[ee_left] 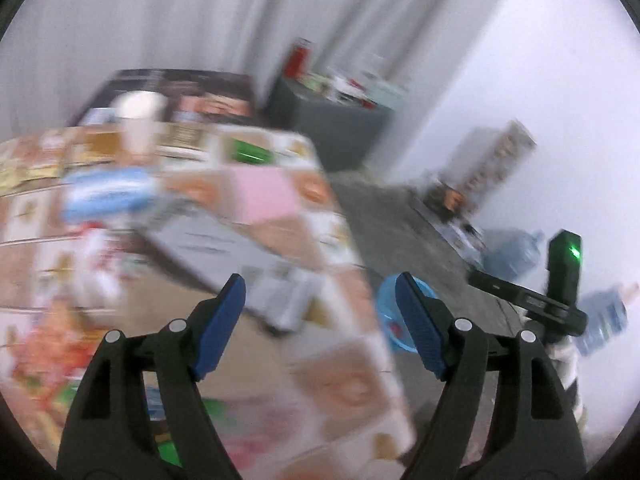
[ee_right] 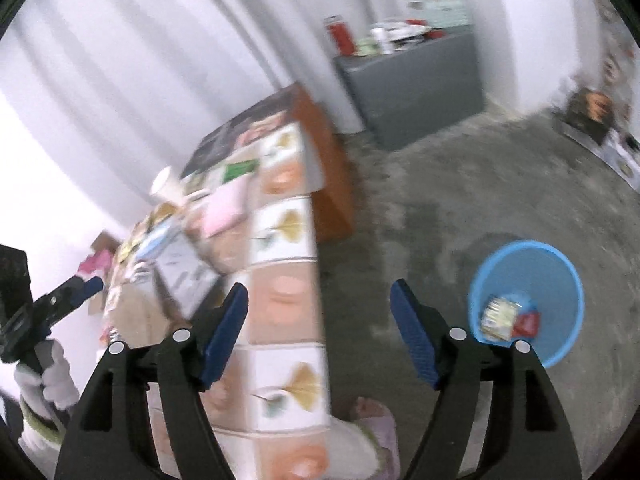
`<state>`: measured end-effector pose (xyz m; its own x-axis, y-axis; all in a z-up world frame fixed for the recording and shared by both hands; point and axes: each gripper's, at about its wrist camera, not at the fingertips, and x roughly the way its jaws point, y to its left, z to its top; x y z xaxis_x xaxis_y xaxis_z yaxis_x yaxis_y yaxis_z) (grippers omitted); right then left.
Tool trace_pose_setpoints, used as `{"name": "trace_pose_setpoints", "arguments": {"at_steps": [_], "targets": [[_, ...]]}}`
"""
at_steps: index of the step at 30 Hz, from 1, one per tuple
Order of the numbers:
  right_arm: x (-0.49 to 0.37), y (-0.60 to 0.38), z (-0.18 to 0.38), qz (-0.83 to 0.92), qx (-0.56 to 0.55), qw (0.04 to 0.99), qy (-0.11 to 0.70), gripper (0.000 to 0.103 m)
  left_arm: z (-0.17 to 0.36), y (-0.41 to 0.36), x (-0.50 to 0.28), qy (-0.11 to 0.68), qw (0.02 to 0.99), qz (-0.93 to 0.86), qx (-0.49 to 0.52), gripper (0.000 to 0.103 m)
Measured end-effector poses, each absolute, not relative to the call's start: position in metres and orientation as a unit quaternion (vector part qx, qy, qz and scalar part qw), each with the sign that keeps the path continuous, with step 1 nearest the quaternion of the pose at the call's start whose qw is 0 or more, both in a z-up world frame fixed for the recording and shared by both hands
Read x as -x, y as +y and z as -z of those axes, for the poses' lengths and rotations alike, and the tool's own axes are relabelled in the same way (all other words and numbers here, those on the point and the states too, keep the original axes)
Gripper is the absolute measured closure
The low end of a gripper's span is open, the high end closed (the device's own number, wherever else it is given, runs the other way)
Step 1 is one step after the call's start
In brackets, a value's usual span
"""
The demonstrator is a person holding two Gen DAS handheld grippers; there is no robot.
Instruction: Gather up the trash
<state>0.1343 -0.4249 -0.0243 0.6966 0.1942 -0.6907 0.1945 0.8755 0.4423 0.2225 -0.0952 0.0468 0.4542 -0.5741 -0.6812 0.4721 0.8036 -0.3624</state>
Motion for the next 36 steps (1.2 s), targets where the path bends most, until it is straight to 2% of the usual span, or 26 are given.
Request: {"name": "trace_pose_setpoints", "arguments": {"at_steps": [9, 17, 21, 25, 27, 36], "targets": [[-0.224, -0.354, 0.002, -0.048, -0.204, 0.886, 0.414, 0.025, -0.040, 0.037, -0.312, 0.453, 0.855, 0.210, 0.138, 0.030], [-0.306, -0.321, 0.014, -0.041, -0.177, 0.874, 0.451, 0.024, 0.015, 0.062, -0.405, 0.521, 0.807, 0.184, 0.207, 0.030], [-0.335, -0.314, 0.025, -0.039, -0.175, 0.866, 0.466, 0.024, 0.026, 0.052, -0.436, 0.514, 0.824, 0.184, 0.152, 0.030], [-0.352, -0.310, 0.036, -0.047, -0.169, 0.861, 0.478, 0.024, 0.017, 0.027, -0.448, 0.459, 0.849, 0.259, 0.028, 0.030], [-0.358, -0.311, 0.043, -0.050, -0.174, 0.856, 0.485, 0.024, 0.020, 0.012, -0.457, 0.455, 0.840, 0.294, -0.022, 0.030], [-0.372, -0.318, 0.058, -0.051, -0.211, 0.841, 0.496, 0.024, 0.062, -0.007, -0.508, 0.500, 0.810, 0.304, -0.027, 0.030]]}}
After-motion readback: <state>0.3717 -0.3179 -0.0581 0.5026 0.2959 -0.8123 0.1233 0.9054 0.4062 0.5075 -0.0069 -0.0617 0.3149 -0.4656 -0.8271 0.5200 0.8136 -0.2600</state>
